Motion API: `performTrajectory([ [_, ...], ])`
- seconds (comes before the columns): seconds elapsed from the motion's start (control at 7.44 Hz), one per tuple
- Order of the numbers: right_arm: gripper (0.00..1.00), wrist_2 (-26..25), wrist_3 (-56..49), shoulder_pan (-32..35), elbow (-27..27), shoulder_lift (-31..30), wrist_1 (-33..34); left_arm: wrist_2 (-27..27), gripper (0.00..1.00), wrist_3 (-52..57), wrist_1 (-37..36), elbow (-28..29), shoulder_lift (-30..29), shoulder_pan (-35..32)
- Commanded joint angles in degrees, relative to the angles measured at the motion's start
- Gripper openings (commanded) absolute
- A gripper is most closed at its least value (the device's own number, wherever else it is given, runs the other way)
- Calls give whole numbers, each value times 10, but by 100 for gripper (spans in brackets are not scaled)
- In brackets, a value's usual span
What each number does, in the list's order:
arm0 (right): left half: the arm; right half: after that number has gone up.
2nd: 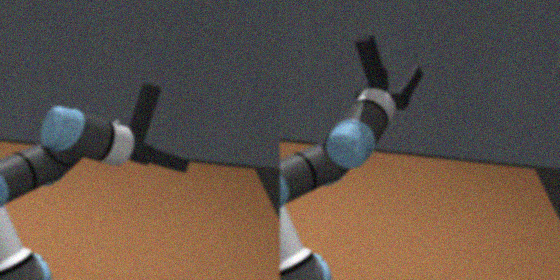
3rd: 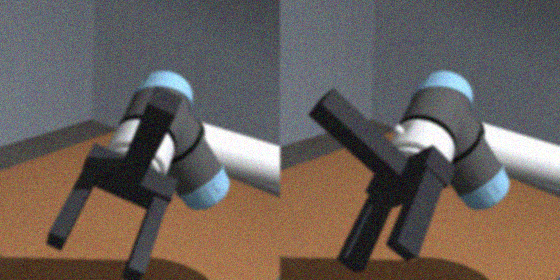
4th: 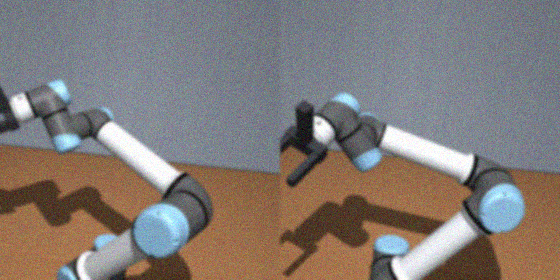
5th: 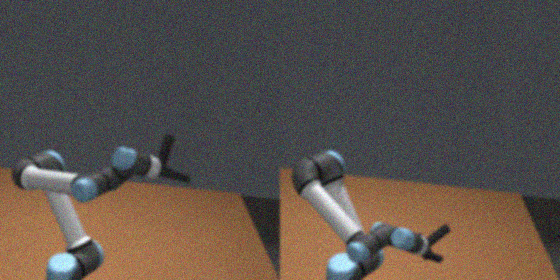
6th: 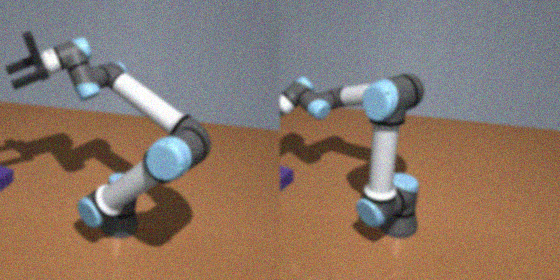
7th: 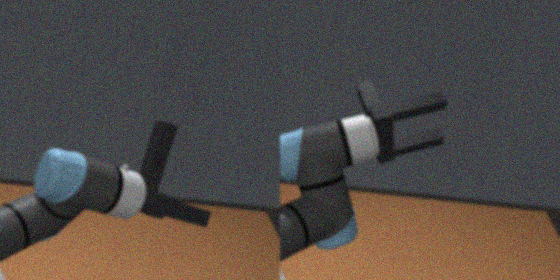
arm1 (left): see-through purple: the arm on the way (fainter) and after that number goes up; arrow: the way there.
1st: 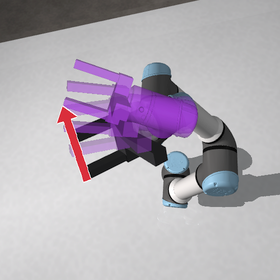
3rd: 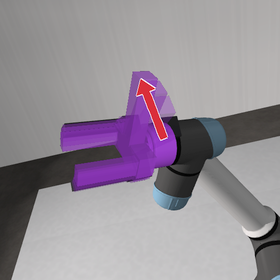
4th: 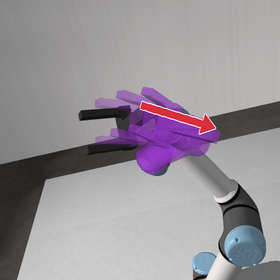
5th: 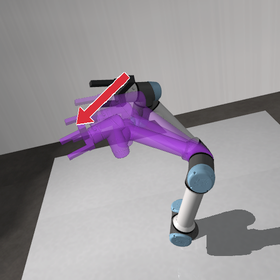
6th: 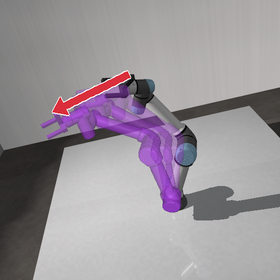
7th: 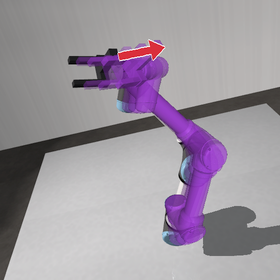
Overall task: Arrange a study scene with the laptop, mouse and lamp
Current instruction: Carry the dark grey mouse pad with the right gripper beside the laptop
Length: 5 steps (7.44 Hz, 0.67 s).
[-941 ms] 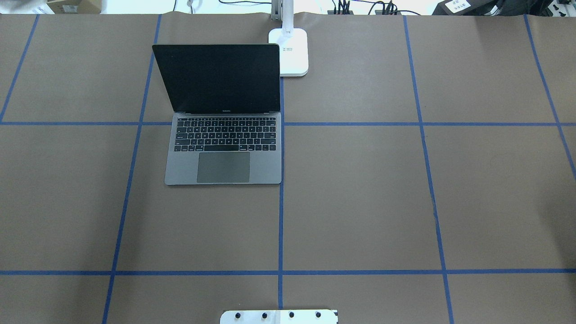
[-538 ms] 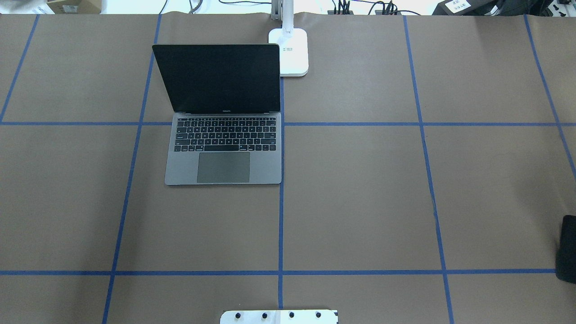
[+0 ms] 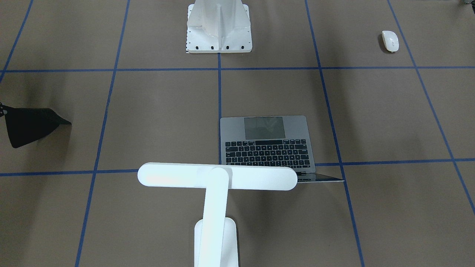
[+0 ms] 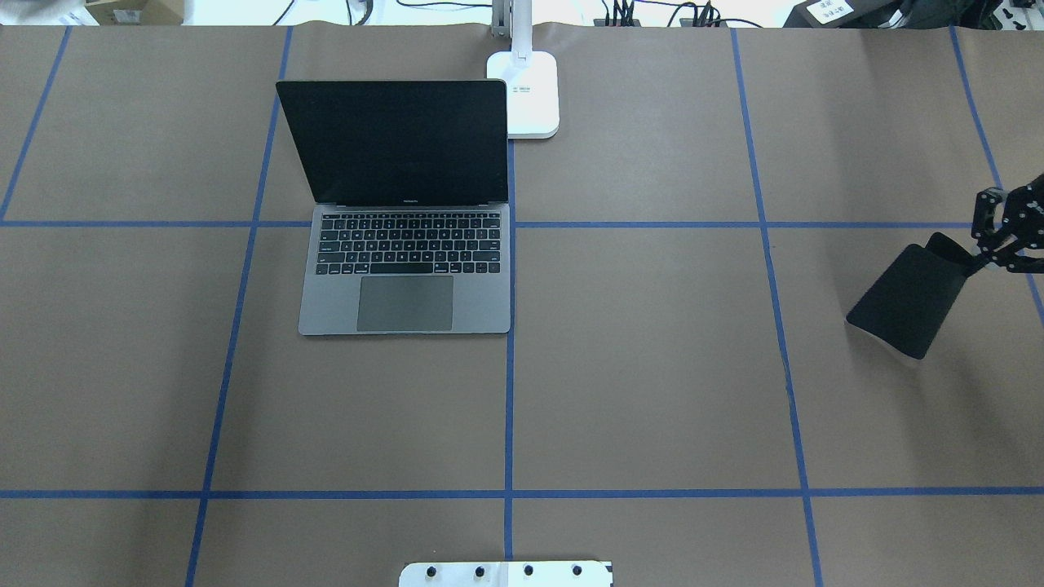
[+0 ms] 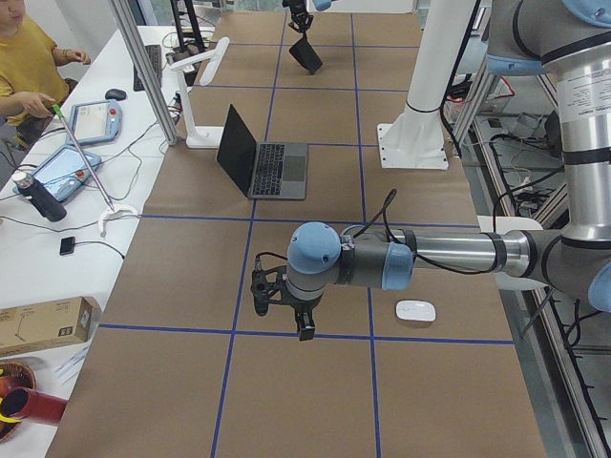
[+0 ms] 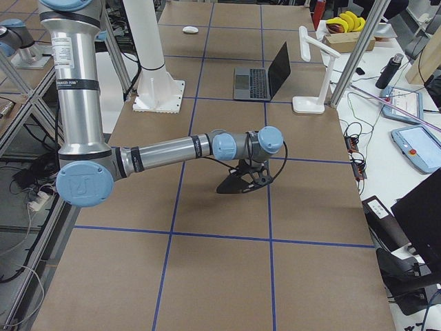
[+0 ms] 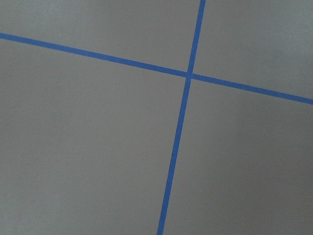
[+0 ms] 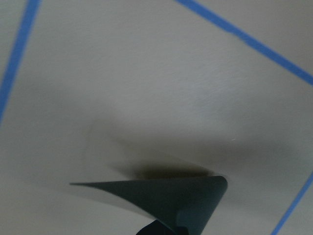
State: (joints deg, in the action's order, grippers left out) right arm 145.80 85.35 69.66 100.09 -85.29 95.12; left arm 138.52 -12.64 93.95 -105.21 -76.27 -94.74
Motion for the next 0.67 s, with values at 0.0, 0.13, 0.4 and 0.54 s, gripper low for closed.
performTrajectory([
  [0.0,0,-36,227,-58,19,44,-126,-1,100,0,-1,3,-1,1],
  [0.13,0,-88,315,-108,25,77,-155,-1,100,0,-1,7,-2,2],
  [0.4,0,-151,434,-184,54,141,-155,-1,100,0,-1,11,-2,1],
  [0.54,0,-176,455,-214,96,143,-155,-1,100,0,-1,12,-1,1],
])
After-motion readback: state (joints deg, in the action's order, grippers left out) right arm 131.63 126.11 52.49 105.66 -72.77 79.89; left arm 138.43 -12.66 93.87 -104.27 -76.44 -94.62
